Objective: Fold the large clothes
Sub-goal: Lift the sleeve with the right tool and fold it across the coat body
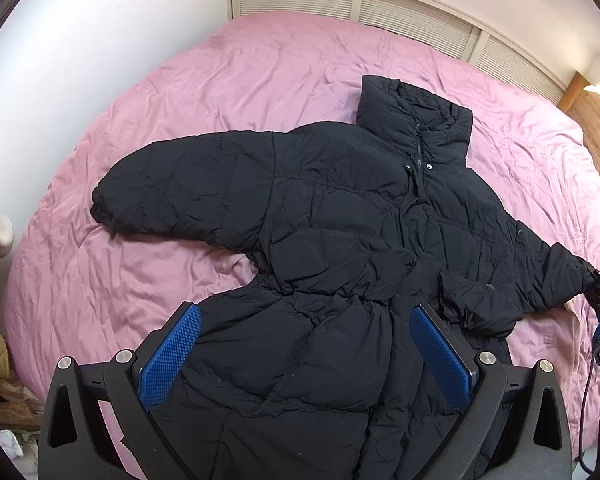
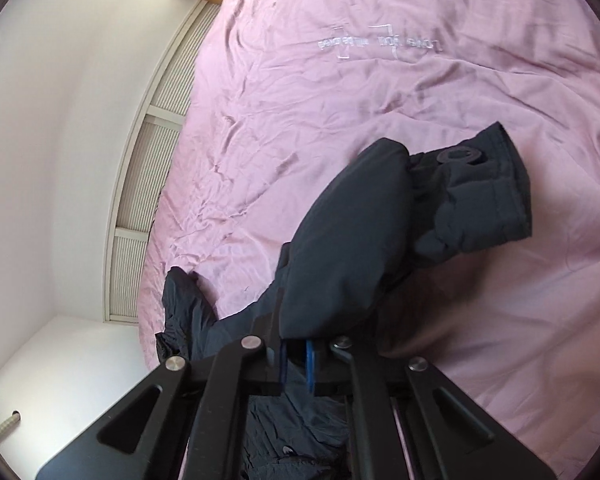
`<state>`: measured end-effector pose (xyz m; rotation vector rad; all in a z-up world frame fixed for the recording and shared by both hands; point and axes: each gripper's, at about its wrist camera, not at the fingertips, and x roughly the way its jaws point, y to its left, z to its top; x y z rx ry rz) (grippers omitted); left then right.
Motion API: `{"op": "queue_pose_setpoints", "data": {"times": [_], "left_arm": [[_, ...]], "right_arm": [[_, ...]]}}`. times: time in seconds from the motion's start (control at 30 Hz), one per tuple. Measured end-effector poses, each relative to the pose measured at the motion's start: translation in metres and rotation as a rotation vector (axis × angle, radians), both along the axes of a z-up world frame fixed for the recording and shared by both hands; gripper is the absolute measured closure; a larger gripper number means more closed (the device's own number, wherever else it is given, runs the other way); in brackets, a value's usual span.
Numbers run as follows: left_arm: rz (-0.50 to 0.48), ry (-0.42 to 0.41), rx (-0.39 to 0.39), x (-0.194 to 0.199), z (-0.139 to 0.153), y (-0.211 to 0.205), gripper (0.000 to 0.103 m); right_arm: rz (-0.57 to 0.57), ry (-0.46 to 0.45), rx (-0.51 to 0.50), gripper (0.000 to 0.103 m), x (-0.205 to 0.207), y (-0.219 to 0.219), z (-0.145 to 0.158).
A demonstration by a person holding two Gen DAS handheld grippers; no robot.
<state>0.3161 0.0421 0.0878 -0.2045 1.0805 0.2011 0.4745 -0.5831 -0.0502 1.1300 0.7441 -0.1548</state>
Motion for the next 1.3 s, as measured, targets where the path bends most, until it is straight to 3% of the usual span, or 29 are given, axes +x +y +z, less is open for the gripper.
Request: {"op": "queue_pose_setpoints", "data": {"times": [0.3, 0.53, 0.77, 0.97, 1.13, 1.3], "left_arm": [[0.074, -0.013, -0.015, -0.013, 0.001, 0.024, 0.001], [0.127, -0.002, -0.015, -0.025, -0.004, 0.043, 0.001], [0.157, 0.01, -0.011, -0.031, -0.01, 0.057, 0.001], [0.159, 0.009, 0.001, -0.03, -0.013, 0.06, 0.001], [0.14, 0.004, 0.016, -0.026, -0.016, 0.057, 0.001], [0.126, -0.015, -0.006, -0.023, -0.016, 0.056, 0.001]], "right_arm": [[0.323, -0.134, -0.128, 0.098, 0.057, 0.093, 0.062], [0.599, -0.198, -0.167, 0.099, 0.079, 0.195, 0.075], [0.908, -0.159, -0.238, 0.099, 0.058, 0.3, 0.057], [1.144, -0.043, -0.325, 0.099, 0.01, 0.367, 0.016], [1.209, 0.08, -0.37, 0.099, -0.017, 0.392, -0.022], [1.187, 0.117, -0.385, 0.097, -0.017, 0.4, -0.03]]}}
